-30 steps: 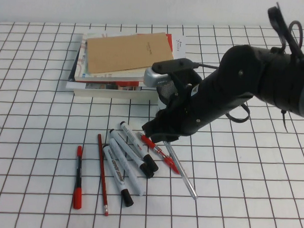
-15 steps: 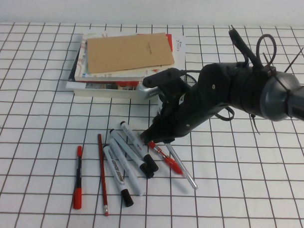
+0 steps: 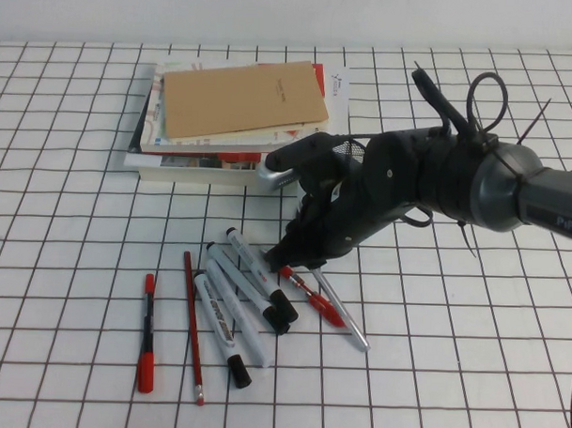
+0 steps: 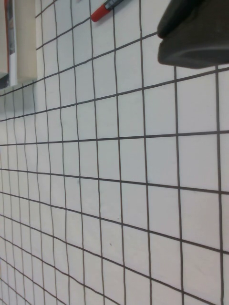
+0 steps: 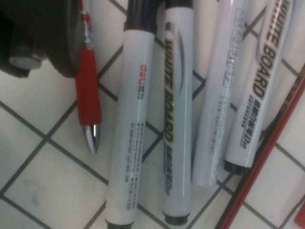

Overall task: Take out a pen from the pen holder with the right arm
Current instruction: 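Take a marker out of the pen holder and lay it on the table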

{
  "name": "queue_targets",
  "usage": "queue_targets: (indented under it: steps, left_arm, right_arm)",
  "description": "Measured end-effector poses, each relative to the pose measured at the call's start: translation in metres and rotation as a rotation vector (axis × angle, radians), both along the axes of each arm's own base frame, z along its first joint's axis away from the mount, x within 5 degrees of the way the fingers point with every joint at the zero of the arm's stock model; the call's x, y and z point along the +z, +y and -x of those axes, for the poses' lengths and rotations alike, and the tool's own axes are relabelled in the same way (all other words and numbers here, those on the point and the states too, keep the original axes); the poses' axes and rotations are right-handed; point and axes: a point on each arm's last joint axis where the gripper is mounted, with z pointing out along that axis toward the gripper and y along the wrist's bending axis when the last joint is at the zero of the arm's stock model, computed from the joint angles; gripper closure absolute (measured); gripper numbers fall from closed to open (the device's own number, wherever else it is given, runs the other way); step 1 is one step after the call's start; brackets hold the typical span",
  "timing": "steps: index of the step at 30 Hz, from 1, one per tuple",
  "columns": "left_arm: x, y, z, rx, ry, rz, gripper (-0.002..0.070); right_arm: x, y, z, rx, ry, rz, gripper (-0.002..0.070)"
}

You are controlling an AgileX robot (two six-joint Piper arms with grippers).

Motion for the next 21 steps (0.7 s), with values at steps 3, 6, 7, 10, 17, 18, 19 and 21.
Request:
queue_targets:
  steps: [3,6,7,10,17,18,19,21]
  left_arm:
    - [0.0000,0.0000,0.0000,0.000,0.000,0.000,0.0679]
    - [0.0000,0.0000,0.0000,0.000,0.000,0.000,0.0679]
    - [0.0000,0.0000,0.0000,0.000,0.000,0.000,0.0679]
    - [0.0000,0.0000,0.0000,0.000,0.000,0.000,0.0679]
    - [0.0000,0.0000,0.0000,0.000,0.000,0.000,0.0679]
    - [0.0000,0.0000,0.0000,0.000,0.000,0.000,0.0679]
    - [0.0000,0.0000,0.0000,0.000,0.000,0.000,0.0679]
    - [0.0000,0.0000,0.0000,0.000,0.000,0.000,0.0679]
  right_arm:
    - [-0.0030,0.0004,-0.0003,-0.001,0.007,0.003,0.0584]
    - [-0.0030,0.0004,-0.0003,-0.001,0.007,0.003,0.0575]
    - [-0.0030,0.0004,-0.0003,-0.001,0.007,0.003,0.0565]
    - [-0.0030,0.0004,-0.0003,-0.001,0.007,0.002,0.0512]
    - [-0.0030,0.0005,-0.0003,-0.002,0.008,0.001,0.0426]
    - [-0.0029,0.0007,-0.0002,-0.004,0.011,-0.003,0.0425]
    - [-0.0028,0.0009,0.0000,-0.006,0.013,-0.006,0.0423]
    - [0.0012,0.0017,0.0015,-0.008,0.014,-0.019,0.0423]
